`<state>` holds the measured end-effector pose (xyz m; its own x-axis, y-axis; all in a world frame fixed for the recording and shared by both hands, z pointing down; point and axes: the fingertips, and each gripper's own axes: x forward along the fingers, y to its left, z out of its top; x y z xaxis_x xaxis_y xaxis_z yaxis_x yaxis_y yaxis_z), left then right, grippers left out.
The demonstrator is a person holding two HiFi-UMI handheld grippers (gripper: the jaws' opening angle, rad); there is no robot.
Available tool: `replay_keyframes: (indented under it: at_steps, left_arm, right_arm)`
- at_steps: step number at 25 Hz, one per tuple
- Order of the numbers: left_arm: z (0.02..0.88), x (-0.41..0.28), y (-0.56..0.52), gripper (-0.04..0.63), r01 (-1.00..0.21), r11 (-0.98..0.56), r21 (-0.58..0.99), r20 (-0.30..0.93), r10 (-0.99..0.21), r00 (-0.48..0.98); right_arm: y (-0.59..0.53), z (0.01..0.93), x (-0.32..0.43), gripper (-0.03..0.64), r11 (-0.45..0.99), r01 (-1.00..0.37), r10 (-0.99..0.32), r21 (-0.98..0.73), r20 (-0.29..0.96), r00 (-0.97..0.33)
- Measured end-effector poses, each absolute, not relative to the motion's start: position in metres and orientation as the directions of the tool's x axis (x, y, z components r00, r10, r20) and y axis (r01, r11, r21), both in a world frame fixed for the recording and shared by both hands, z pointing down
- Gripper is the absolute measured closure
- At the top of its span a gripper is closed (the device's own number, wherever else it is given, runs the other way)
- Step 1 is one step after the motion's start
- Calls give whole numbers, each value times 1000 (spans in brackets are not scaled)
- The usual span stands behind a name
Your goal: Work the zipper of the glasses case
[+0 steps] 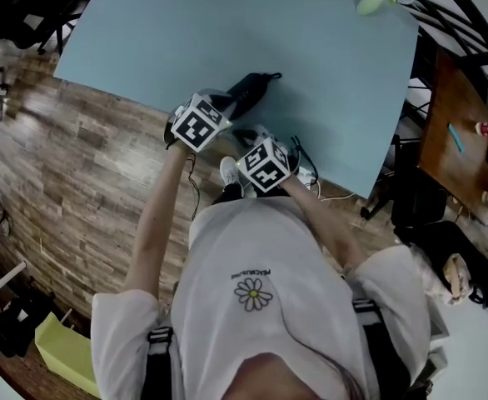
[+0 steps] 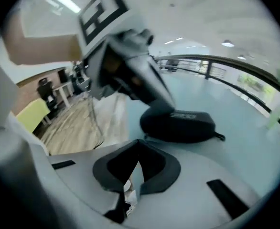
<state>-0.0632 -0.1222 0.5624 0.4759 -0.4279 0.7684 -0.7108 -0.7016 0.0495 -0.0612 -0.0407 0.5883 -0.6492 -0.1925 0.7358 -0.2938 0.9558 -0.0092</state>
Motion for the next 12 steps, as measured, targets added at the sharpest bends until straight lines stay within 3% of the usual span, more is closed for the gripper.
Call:
replay_keyframes:
  at_steps: [2, 4, 12]
  left_arm:
    - [563, -60, -122, 577, -705, -708, 50, 767, -424, 481]
    - [562, -58, -120, 578, -704, -708, 52, 770, -421, 480]
    - [562, -59, -121, 578, -729, -675, 114, 759, -414, 503]
  right_arm:
    - [-65, 587, -56, 609, 903, -428, -280, -26, 720, -635]
    - [-73, 591, -59, 465, 876, -478, -283, -66, 731, -620]
    - [-71, 599, -59, 465, 729, -655, -299, -197, 769, -565]
